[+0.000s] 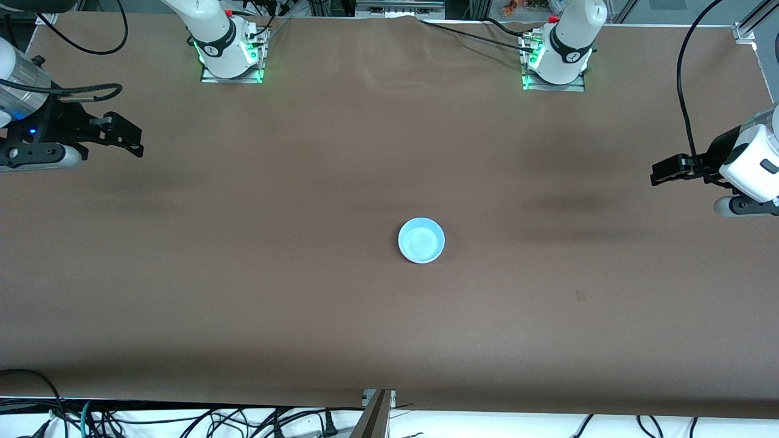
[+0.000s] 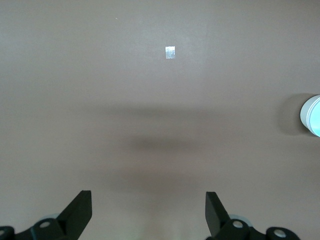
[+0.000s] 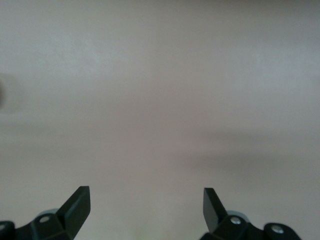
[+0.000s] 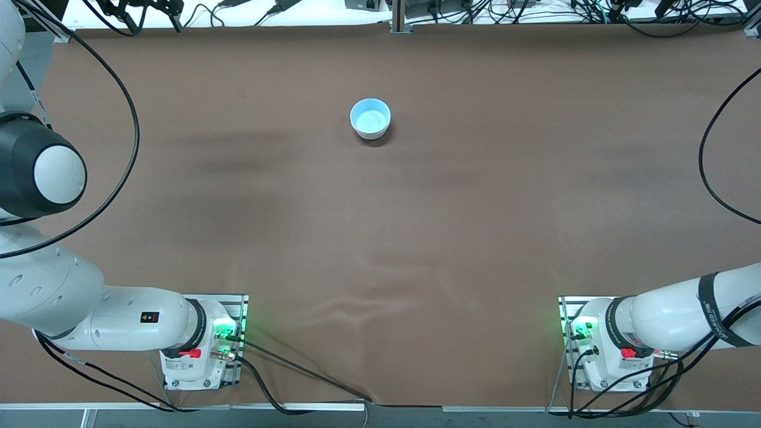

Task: Stack pink and blue bowls on white bowl

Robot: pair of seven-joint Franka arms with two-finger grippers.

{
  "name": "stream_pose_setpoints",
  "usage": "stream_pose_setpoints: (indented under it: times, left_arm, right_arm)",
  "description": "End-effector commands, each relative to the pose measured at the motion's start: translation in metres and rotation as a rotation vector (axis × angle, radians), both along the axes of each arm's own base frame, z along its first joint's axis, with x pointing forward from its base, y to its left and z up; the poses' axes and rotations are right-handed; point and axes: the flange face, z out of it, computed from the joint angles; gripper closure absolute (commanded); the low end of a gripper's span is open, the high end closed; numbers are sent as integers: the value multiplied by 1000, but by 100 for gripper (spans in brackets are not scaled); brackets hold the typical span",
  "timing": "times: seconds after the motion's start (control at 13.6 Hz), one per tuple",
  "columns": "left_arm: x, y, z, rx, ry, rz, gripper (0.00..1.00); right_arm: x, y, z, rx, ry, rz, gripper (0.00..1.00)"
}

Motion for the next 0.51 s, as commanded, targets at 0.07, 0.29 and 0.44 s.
stream_pose_setpoints:
  times: [0.07, 0.29, 0.44]
  left_arm:
    - [4, -3, 5, 15, -1, -25, 0]
    - [4, -4, 6, 15, -3, -25, 0]
    - [4, -6, 5, 15, -5, -26, 0]
  right_arm:
    - [-1, 0, 6, -5, 2, -25, 0]
    - [-1, 0, 5, -6, 4, -23, 0]
    - [-1, 0, 5, -8, 2, -23, 0]
